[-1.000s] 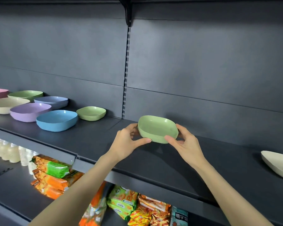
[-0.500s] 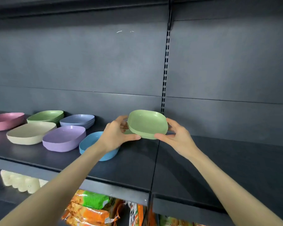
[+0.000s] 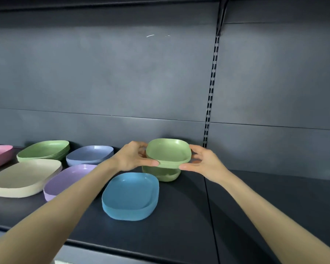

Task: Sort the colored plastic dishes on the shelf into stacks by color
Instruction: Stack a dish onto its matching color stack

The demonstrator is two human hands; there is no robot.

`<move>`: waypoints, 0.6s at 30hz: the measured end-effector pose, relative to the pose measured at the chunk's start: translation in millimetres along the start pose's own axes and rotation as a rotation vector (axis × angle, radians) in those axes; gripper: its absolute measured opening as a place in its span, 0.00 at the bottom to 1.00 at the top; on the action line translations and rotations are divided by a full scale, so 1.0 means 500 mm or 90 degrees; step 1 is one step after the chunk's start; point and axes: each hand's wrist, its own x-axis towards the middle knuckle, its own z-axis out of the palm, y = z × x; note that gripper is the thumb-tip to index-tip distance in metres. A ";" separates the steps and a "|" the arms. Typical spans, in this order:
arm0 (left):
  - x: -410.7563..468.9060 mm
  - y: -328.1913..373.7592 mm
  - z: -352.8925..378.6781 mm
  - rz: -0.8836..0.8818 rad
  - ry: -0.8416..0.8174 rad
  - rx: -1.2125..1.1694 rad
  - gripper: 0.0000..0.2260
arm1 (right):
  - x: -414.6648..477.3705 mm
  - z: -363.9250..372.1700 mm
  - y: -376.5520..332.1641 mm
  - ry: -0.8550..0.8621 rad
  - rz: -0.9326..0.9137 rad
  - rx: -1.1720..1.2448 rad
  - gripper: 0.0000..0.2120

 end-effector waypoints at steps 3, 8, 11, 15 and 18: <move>0.031 -0.011 -0.018 -0.039 -0.050 0.037 0.20 | 0.025 0.007 0.007 -0.017 0.019 0.014 0.30; 0.065 -0.032 -0.029 -0.098 -0.090 0.113 0.34 | 0.054 0.019 0.034 -0.047 0.037 0.020 0.27; 0.079 -0.053 -0.023 -0.113 -0.081 0.127 0.34 | 0.064 0.024 0.054 -0.050 0.045 0.012 0.26; 0.087 -0.068 -0.020 -0.136 -0.105 0.130 0.26 | 0.071 0.032 0.075 -0.066 0.059 -0.008 0.27; 0.098 -0.077 -0.025 -0.131 -0.112 0.144 0.32 | 0.074 0.041 0.081 -0.058 0.072 -0.029 0.27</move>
